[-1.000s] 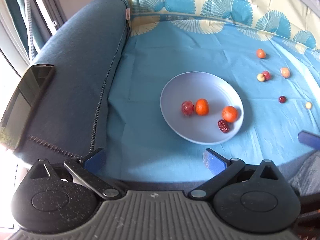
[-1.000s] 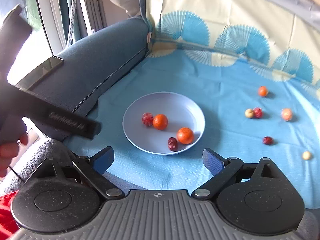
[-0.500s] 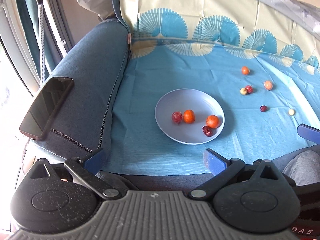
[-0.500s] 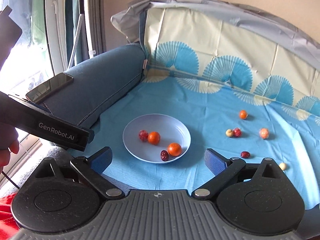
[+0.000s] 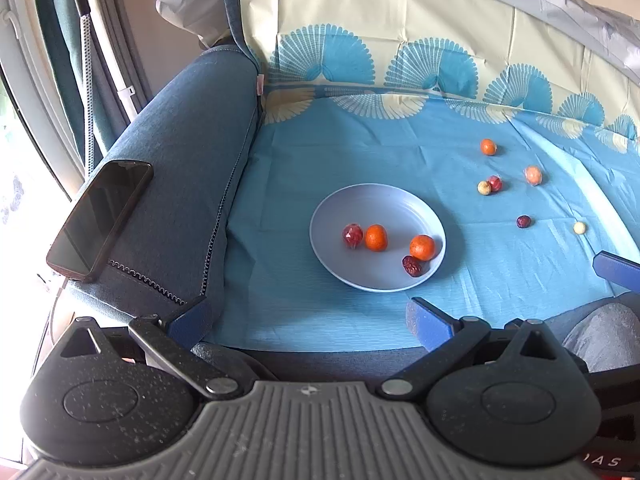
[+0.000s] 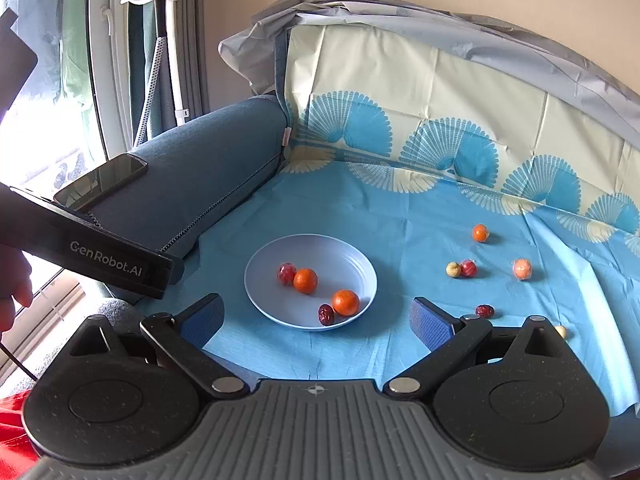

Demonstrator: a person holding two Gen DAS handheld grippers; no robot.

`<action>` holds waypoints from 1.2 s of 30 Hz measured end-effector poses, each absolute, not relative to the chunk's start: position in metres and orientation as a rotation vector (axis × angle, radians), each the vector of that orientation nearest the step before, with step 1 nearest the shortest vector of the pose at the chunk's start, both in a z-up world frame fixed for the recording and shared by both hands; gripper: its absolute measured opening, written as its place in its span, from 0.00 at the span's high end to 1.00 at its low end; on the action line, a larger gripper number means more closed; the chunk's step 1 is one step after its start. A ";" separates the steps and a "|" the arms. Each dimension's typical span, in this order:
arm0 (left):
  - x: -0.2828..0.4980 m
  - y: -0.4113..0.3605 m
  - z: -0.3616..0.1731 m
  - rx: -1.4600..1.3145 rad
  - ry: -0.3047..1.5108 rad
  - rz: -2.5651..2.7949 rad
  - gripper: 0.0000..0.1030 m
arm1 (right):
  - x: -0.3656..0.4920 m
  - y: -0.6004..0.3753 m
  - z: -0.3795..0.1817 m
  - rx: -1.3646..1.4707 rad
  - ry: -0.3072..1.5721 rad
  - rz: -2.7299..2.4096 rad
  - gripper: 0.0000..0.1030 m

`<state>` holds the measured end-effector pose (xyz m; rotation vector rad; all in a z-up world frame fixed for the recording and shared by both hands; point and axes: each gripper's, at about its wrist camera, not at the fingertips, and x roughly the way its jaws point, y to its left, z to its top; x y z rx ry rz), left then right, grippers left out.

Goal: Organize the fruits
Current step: 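Withdraw both tools from the plate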

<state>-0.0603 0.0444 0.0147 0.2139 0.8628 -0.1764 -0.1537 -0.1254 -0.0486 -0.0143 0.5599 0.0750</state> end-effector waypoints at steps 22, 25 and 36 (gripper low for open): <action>-0.052 0.036 0.010 0.232 0.879 -0.186 0.00 | -0.147 -0.132 -0.056 0.019 0.583 0.059 0.04; -0.049 0.033 0.009 0.236 0.883 -0.188 0.00 | -0.144 -0.135 -0.057 0.030 0.587 0.051 0.04; -0.026 -0.006 0.005 0.272 0.901 -0.239 0.00 | -0.132 -0.169 -0.065 0.091 0.587 -0.036 0.04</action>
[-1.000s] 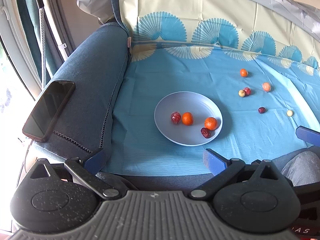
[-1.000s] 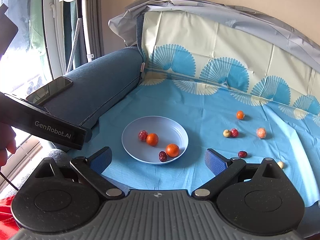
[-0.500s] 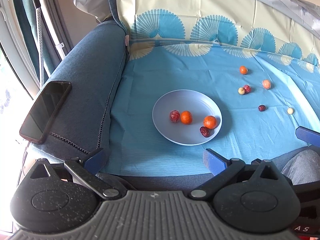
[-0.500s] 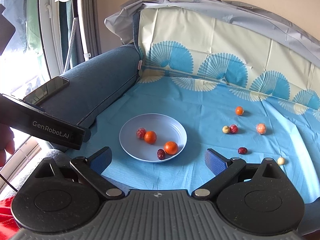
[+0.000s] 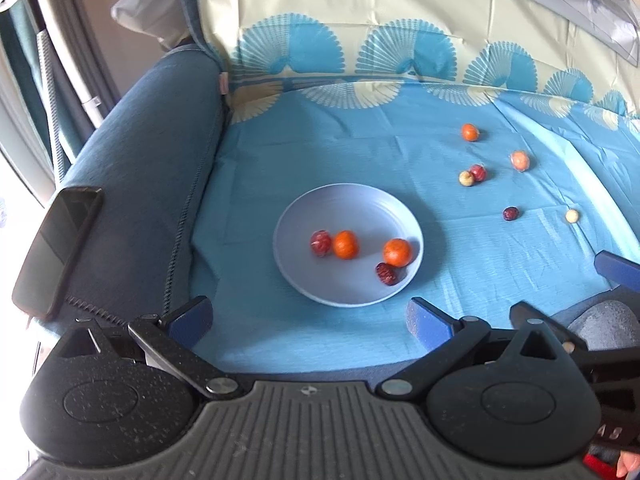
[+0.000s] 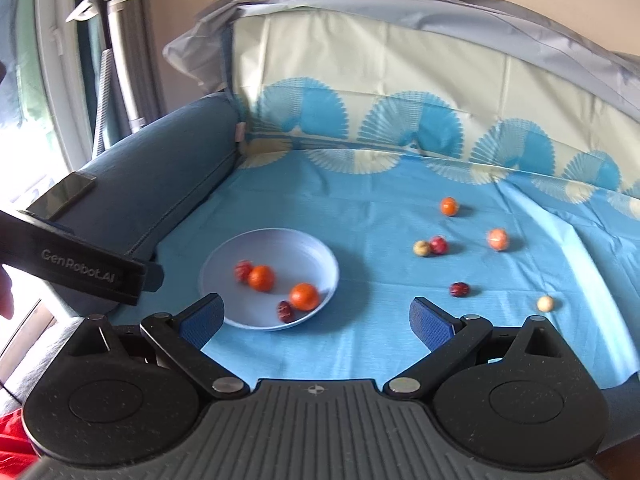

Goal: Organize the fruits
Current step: 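Withdraw both tools from the plate, then grasp a small yellow fruit with the left tool while the right tool grasps a tangerine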

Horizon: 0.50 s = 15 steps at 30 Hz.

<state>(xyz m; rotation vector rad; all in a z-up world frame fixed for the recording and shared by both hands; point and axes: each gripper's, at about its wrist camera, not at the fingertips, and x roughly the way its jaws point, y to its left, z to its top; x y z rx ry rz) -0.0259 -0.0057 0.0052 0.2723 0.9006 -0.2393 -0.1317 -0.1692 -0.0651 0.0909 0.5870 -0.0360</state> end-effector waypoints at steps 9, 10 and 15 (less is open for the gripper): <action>0.032 -0.085 -0.009 0.317 0.920 -0.383 0.00 | -0.098 -0.254 -0.075 0.141 0.561 -0.224 0.04; 0.041 -0.097 -0.013 0.319 0.923 -0.406 0.00 | -0.092 -0.266 -0.078 0.143 0.557 -0.250 0.04; 0.097 -0.168 -0.047 0.360 0.942 -0.487 0.00 | -0.048 -0.329 -0.104 0.156 0.564 -0.350 0.04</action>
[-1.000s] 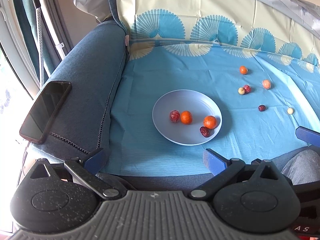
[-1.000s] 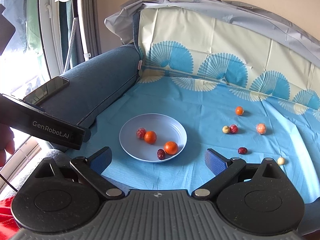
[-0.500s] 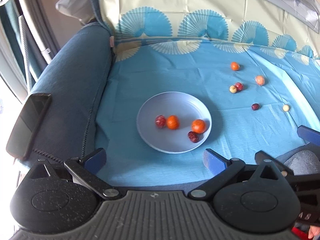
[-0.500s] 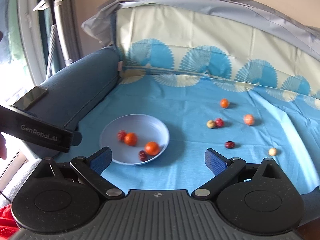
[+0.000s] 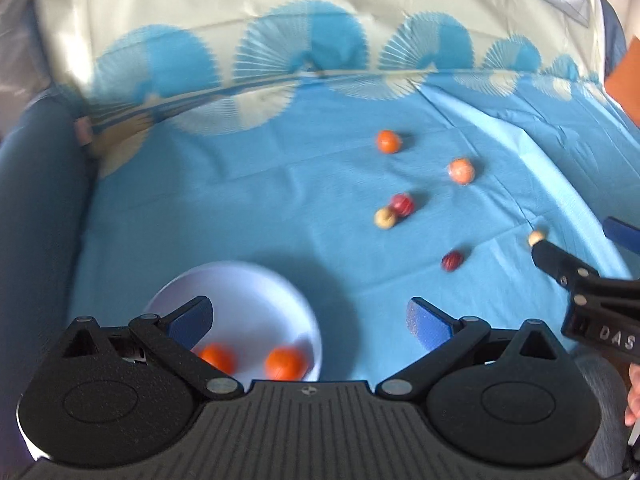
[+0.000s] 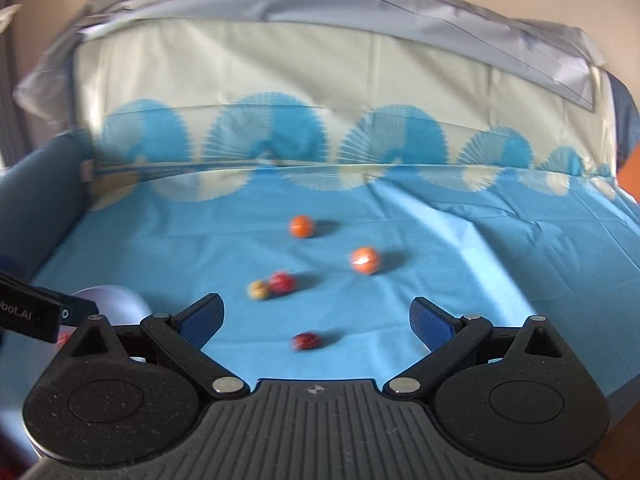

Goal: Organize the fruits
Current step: 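Grasp a small yellow fruit with the left tool while the right tool grasps a tangerine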

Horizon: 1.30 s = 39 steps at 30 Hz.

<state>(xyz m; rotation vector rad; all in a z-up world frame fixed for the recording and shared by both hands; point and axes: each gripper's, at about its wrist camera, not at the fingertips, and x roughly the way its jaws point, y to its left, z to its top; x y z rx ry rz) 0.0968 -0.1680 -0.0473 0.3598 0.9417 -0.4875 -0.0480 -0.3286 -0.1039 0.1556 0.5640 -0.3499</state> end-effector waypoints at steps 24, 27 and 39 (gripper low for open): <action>0.210 -0.292 -0.184 0.369 1.054 -0.650 0.24 | 0.150 -0.470 -0.250 0.249 0.740 -0.409 0.01; 0.207 -0.294 -0.184 0.403 1.022 -0.666 0.75 | 0.146 -0.467 -0.250 0.226 0.705 -0.394 0.14; 0.168 -0.238 -0.119 0.322 1.009 -0.627 0.74 | 0.092 -0.451 -0.194 0.281 0.641 -0.415 0.62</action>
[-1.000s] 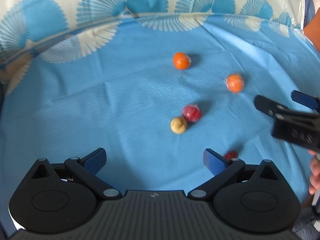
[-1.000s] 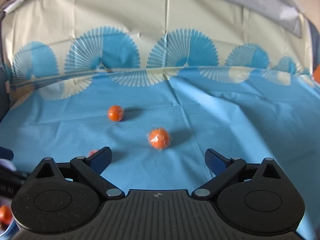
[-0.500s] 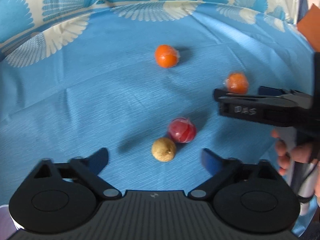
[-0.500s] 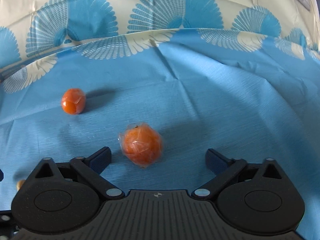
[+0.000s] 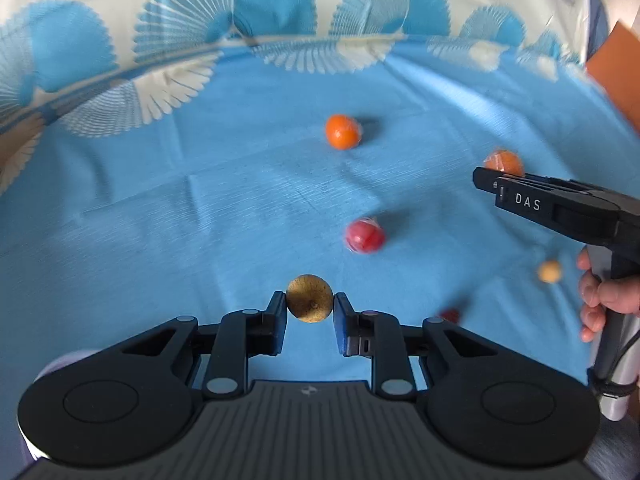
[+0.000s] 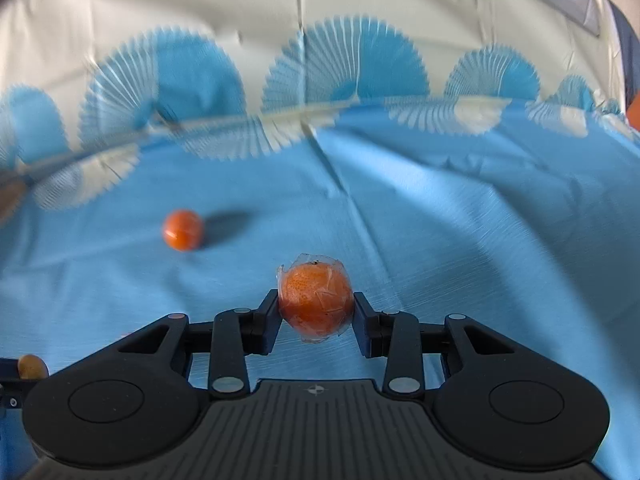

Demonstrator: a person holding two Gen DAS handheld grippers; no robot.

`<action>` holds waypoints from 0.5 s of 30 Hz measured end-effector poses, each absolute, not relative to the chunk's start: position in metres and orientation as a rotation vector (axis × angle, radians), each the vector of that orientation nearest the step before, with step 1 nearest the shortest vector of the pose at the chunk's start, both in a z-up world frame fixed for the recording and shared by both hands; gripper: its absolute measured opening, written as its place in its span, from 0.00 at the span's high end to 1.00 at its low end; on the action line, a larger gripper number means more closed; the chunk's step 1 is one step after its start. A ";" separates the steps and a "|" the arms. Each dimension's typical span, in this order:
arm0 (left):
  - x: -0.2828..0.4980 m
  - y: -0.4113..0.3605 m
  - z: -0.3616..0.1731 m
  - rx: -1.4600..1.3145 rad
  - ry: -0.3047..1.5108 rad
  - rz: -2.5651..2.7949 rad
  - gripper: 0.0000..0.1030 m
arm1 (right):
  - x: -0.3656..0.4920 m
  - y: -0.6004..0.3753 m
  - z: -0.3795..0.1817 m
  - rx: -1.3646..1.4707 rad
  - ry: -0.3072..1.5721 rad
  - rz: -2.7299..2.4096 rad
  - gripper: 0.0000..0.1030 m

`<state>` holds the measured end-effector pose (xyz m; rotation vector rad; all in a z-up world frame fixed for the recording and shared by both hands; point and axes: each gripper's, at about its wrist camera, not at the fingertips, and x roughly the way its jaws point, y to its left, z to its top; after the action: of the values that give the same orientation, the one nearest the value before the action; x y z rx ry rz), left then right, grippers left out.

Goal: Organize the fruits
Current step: 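Grasp a small yellow fruit with the left tool while the right tool grasps a tangerine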

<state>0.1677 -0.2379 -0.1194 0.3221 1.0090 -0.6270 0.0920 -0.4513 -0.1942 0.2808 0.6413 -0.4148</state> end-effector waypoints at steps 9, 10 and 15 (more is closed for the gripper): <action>0.083 -0.150 -0.035 0.246 0.939 -0.532 0.74 | -0.010 -0.371 -0.108 0.265 0.500 -0.322 0.62; 0.075 -0.140 -0.027 0.235 0.935 -0.517 0.74 | -0.020 -0.361 -0.101 0.262 0.492 -0.303 0.62; 0.032 -0.085 0.007 0.231 0.901 -0.407 0.74 | -0.070 -0.305 -0.074 0.217 0.479 -0.208 0.62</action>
<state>0.0320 -0.0850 0.0068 0.2312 0.9008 -0.4066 -0.0697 -0.3046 -0.0744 0.2172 0.4785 -0.2084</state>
